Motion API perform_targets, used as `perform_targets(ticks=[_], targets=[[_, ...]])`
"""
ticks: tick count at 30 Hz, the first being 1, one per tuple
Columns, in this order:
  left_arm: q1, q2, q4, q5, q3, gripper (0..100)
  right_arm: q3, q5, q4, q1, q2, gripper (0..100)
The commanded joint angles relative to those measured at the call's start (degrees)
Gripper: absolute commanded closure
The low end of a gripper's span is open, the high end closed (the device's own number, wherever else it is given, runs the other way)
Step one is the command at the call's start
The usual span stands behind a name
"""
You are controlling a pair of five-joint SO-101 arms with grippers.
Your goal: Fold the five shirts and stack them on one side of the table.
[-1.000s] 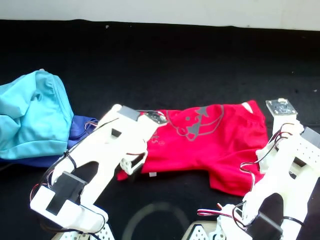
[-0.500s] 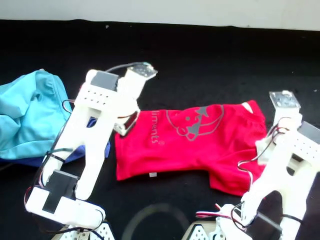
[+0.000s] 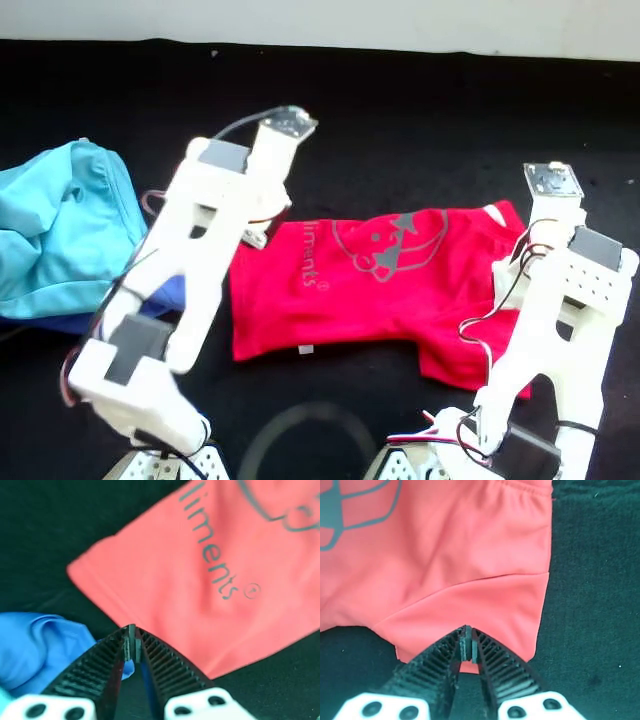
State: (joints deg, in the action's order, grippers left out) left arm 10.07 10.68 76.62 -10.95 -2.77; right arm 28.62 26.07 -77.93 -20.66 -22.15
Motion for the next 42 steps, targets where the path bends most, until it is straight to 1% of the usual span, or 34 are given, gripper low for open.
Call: perform_targets(ticks=[1, 7, 12, 14, 17, 19, 23, 27, 32, 35, 38, 42], targets=[[-0.7, 6.5, -1.1, 1.9, 3.6, 99, -2.9, -0.7, 1.6, 0.3, -1.5, 99.1], [-0.7, 13.2, -1.0, 2.4, 9.7, 99, -2.9, -0.6, 6.0, 1.5, -1.4, 99.1], [-0.6, 16.3, -0.6, 2.4, 12.5, 99, -2.9, -0.8, 7.9, 1.5, -0.4, 99.1], [-0.4, 17.5, -1.0, 2.5, 12.8, 99, -4.5, -3.0, 8.4, 1.5, 1.8, 99.1], [-0.3, 19.9, -1.7, 4.0, 12.9, 99, -9.6, -7.1, 8.2, 1.6, 7.7, 99.1], [-0.7, 21.8, -3.1, 5.1, 12.9, 99, -12.9, -8.4, 8.2, 2.5, 12.4, 99.1], [-1.5, 24.0, -4.4, 5.2, 13.2, 99, -18.2, -8.5, 8.2, 5.4, 21.4, 99.1], [-4.4, 24.5, -3.9, 7.0, 17.5, 99, -24.5, -8.6, 8.5, 9.0, 28.0, 99.1], [-7.4, 24.6, -3.9, 7.0, 23.3, 99, -33.6, -8.6, 8.7, 11.4, 35.2, 99.1], [-7.9, 25.0, -4.1, 7.0, 24.0, 99, -37.1, -8.6, 8.7, 11.4, 41.5, 99.1], [-7.9, 28.0, -4.3, 7.0, 24.8, 99, -40.1, -8.6, 8.7, 9.9, 48.0, 99.1], [-7.9, 34.5, -3.5, 7.3, 31.1, 99, -44.4, -8.6, 8.7, 7.3, 54.5, 99.1]])
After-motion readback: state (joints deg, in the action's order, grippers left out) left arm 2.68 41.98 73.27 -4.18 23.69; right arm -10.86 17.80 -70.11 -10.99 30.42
